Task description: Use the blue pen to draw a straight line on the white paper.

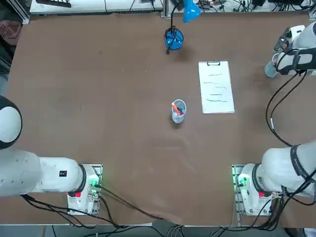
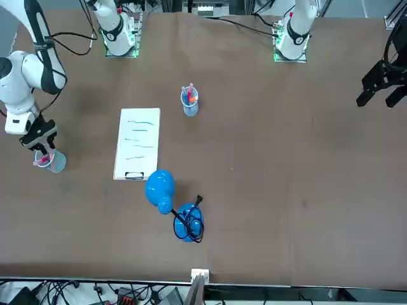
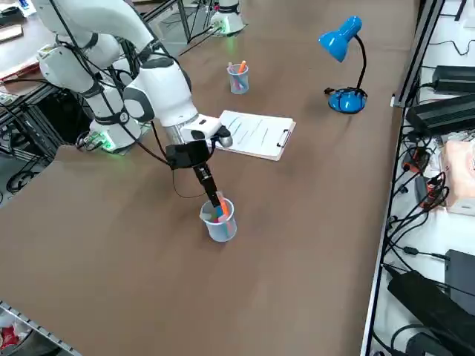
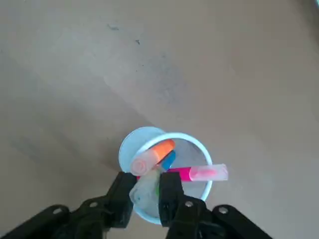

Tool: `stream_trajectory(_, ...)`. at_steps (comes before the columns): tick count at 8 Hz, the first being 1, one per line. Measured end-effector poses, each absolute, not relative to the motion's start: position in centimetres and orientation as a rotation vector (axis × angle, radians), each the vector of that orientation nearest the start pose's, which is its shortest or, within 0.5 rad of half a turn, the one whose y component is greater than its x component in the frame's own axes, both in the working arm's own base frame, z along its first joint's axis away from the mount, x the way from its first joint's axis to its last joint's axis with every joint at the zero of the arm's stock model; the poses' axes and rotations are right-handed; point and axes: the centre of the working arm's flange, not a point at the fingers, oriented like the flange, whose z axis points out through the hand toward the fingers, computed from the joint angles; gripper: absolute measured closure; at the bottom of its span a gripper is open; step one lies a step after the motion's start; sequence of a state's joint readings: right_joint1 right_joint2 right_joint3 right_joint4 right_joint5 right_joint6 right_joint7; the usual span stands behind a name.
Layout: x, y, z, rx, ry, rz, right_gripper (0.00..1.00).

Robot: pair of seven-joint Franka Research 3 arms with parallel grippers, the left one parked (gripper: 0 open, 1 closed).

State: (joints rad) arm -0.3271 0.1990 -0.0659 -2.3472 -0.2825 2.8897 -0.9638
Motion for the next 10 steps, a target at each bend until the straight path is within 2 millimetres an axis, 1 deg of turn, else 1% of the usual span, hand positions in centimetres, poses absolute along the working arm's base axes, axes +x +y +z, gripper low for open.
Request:
stream_trajectory(6, 51.13, -19.38, 28.45, -3.146, -1.399, -0.322, 0.71)
stream_trajectory(10, 51.11, -19.31, 28.17, -3.141, -1.4, -0.313, 0.66)
